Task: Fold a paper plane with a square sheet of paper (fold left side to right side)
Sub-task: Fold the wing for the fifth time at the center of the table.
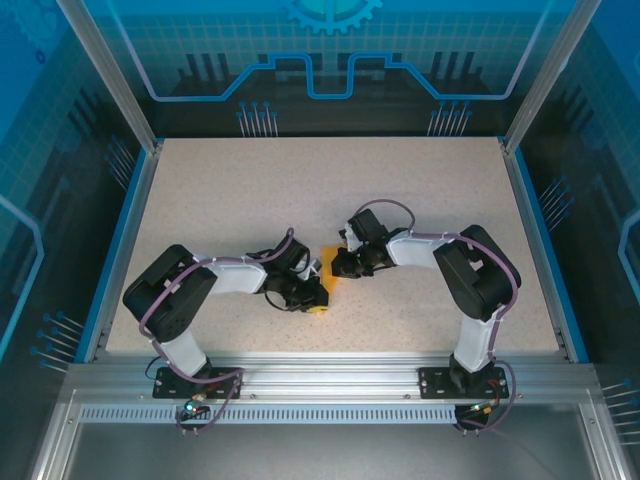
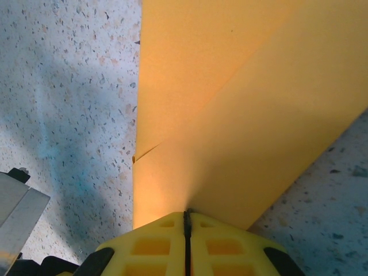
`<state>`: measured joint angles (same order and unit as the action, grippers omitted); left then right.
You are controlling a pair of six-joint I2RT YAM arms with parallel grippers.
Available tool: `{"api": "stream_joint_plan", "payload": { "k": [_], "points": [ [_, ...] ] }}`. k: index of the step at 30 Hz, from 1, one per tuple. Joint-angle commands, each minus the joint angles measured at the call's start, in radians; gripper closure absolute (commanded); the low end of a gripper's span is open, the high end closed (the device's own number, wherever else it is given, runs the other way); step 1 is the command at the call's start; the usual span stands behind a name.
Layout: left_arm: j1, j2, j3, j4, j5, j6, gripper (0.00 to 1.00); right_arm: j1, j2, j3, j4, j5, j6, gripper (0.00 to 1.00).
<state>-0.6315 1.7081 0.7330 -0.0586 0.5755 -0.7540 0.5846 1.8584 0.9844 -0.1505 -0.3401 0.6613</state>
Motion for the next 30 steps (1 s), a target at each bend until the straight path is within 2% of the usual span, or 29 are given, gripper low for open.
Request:
{"api": "stream_joint_plan", "payload": {
  "k": [1,25,30],
  "points": [
    [-0.005,0.022,-0.029,-0.016,-0.002,0.010,0.84,0.012,0.046,-0.001,-0.094,0.073,-0.017,0.92],
    [-0.047,-0.017,-0.083,-0.023,0.017,0.021,0.84,0.012,0.062,0.026,-0.142,0.095,-0.023,0.92],
    [-0.052,-0.033,-0.084,-0.025,0.016,0.025,0.80,0.012,0.065,0.030,-0.143,0.094,-0.025,0.92]
  ]
}}
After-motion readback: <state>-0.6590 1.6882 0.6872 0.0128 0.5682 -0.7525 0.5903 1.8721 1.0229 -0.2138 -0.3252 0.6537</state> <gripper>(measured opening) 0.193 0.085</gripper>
